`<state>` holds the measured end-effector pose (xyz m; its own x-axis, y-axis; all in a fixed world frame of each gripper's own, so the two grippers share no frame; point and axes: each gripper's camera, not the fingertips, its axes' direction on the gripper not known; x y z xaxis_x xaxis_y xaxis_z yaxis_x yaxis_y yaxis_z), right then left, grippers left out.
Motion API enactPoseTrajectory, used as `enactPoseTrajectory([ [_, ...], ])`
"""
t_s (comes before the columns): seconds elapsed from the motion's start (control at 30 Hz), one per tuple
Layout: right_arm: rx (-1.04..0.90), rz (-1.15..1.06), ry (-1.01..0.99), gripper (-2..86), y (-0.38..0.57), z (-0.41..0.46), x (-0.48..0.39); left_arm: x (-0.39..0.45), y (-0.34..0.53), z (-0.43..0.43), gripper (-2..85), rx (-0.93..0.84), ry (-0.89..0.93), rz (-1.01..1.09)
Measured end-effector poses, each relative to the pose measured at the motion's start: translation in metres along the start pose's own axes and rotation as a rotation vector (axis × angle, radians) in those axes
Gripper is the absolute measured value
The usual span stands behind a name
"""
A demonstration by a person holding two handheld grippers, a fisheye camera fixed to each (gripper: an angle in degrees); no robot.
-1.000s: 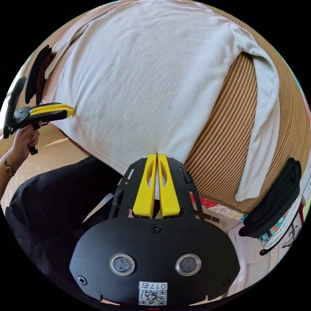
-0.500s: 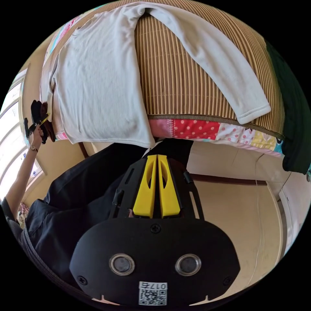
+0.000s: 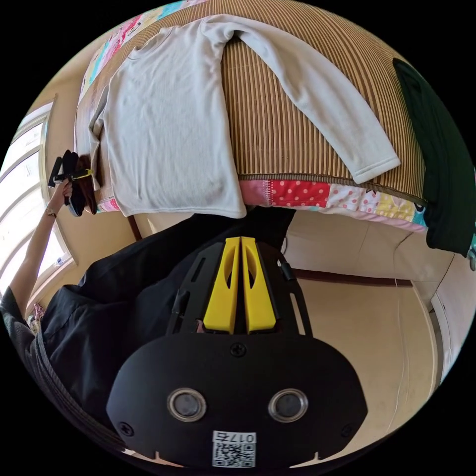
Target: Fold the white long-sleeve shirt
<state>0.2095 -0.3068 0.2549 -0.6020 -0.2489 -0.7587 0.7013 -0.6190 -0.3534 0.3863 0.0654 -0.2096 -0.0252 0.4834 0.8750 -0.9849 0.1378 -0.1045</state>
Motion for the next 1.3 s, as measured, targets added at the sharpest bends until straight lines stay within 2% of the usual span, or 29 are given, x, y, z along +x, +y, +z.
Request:
enactPoseTrajectory([
  [0.07,0.023,0.033,-0.040,0.4,0.023,-0.011,0.013,0.001,0.036,-0.051,-0.6,0.030,0.246,0.173],
  [0.17,0.071,0.096,-0.116,0.4,0.059,-0.029,0.038,0.013,0.076,-0.130,-0.6,0.075,0.507,0.343],
  [0.3,0.125,0.173,-0.210,0.5,0.097,-0.052,0.072,0.062,0.105,-0.230,-0.5,0.217,0.686,0.538],
  [0.37,0.139,0.197,-0.244,0.5,0.105,-0.062,0.085,0.114,0.099,-0.274,-0.3,0.295,0.764,0.629],
  [0.47,0.162,0.204,-0.297,0.8,0.110,-0.083,0.105,0.199,0.060,-0.287,0.4,0.292,0.820,0.704],
  [0.6,0.231,0.211,-0.414,1.8,0.112,-0.119,0.135,0.283,-0.019,-0.244,3.6,0.290,0.767,0.588],
  [0.67,0.283,0.245,-0.531,3.0,0.115,-0.132,0.155,0.293,-0.058,-0.195,5.8,0.366,0.805,0.317],
  [0.77,0.381,0.352,-0.812,6.3,0.120,-0.135,0.201,0.306,-0.066,-0.139,7.8,0.392,0.899,0.233],
  [0.83,0.452,0.478,-1.073,9.3,0.125,-0.116,0.239,0.320,-0.056,-0.114,8.1,0.354,0.805,0.239],
  [0.93,0.521,0.670,-1.324,11.6,0.132,-0.080,0.273,0.328,-0.027,-0.074,8.8,0.286,0.569,0.237],
  [1.03,0.595,0.824,-1.473,12.4,0.143,-0.053,0.294,0.311,-0.004,-0.043,9.2,0.256,0.414,0.177],
  [1.2,0.661,0.941,-1.558,12.3,0.155,-0.034,0.320,0.283,-0.009,-0.037,9.5,0.337,0.235,0.053],
  [1.3,0.628,0.890,-1.584,11.1,0.153,-0.042,0.326,0.253,-0.018,-0.040,10.0,0.426,0.144,-0.131],
])
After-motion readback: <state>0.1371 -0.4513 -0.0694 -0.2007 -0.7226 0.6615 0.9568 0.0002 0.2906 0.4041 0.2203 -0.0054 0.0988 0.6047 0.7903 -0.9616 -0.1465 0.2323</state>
